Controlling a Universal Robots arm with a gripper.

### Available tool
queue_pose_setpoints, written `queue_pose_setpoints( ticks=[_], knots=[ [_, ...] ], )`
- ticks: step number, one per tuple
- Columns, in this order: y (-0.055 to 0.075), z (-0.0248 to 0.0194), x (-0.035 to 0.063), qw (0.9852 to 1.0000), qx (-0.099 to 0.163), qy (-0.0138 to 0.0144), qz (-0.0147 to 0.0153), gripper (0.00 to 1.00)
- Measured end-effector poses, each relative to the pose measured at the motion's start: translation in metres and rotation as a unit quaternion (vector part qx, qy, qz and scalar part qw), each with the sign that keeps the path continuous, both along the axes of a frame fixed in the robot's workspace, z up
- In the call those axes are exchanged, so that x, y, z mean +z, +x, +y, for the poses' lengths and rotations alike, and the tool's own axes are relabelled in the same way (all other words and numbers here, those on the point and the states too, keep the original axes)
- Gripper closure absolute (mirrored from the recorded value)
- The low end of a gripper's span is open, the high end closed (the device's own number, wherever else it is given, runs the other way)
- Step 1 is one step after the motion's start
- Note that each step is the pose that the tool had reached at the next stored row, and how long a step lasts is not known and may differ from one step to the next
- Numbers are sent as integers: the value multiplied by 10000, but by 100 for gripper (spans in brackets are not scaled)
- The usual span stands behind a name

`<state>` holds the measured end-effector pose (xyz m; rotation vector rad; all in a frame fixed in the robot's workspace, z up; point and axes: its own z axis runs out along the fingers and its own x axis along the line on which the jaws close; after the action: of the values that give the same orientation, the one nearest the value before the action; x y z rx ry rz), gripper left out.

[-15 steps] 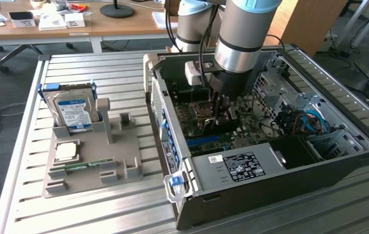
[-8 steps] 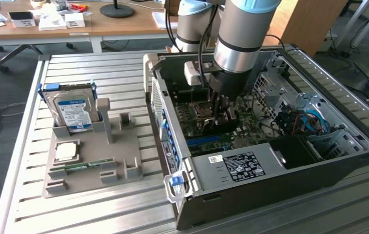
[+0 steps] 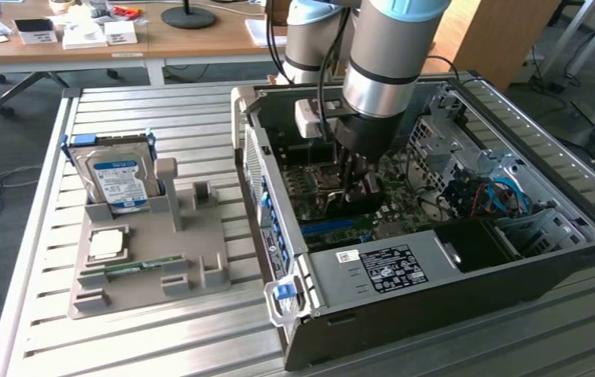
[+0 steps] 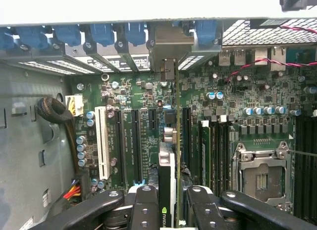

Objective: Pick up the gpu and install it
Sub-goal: 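Insert the gpu into the slot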

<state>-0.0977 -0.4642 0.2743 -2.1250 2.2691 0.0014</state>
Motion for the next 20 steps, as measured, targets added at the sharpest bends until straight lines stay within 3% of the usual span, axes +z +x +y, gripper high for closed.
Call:
queue_pose_setpoints(
  ticks=[8, 20],
  knots=[
    [-6, 0, 0, 10000, -1, -6, 5, 73],
    [13, 0, -4, 10000, -1, -8, 60, 73]
  ],
)
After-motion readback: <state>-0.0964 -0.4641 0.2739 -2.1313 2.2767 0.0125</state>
